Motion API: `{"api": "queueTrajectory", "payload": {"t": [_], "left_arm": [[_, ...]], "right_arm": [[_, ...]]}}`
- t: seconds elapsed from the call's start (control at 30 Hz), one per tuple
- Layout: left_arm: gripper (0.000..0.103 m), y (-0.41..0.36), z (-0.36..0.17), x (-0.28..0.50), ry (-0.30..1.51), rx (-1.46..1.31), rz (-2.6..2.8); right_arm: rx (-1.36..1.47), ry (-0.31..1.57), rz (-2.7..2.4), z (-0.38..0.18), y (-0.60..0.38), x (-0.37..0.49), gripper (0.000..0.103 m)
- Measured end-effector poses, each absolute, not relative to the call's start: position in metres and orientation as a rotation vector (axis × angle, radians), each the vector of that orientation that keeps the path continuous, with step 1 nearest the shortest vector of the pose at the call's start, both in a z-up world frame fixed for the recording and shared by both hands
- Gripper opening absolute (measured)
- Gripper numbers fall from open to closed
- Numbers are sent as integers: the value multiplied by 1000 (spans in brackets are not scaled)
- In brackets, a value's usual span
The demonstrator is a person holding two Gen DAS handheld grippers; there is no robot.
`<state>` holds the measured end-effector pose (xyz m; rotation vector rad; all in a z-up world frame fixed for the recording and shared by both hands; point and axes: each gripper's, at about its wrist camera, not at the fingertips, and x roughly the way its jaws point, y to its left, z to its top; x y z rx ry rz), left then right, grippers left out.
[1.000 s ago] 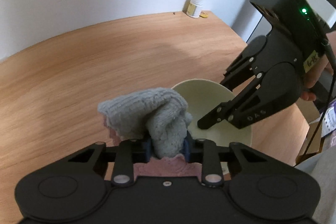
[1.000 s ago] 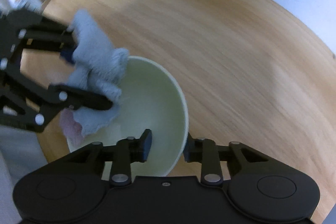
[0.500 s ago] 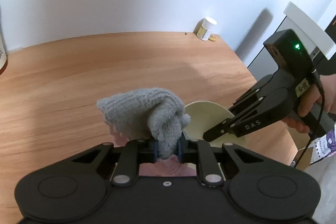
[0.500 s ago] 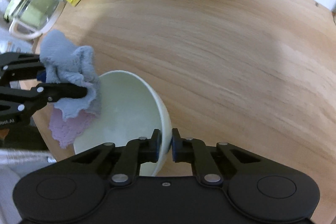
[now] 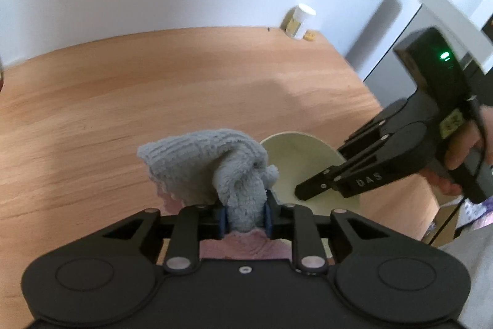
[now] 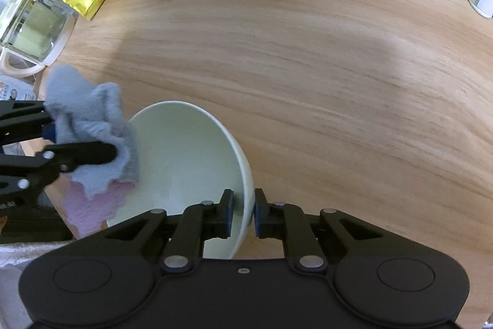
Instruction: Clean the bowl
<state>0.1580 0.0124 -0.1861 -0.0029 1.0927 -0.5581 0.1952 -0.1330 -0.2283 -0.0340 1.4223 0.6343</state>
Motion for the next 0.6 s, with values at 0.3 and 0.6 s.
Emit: {"api": "queueTrajectory", "payload": {"t": [0.3, 0.6], "left_arm": [[21, -3, -198, 173, 1115, 68, -572], [16, 12, -192, 174, 1116, 44, -598]], "right_arm": [[-154, 1393, 699, -224, -124, 190, 21], [-194, 1384, 729, -220, -123, 193, 16]]}}
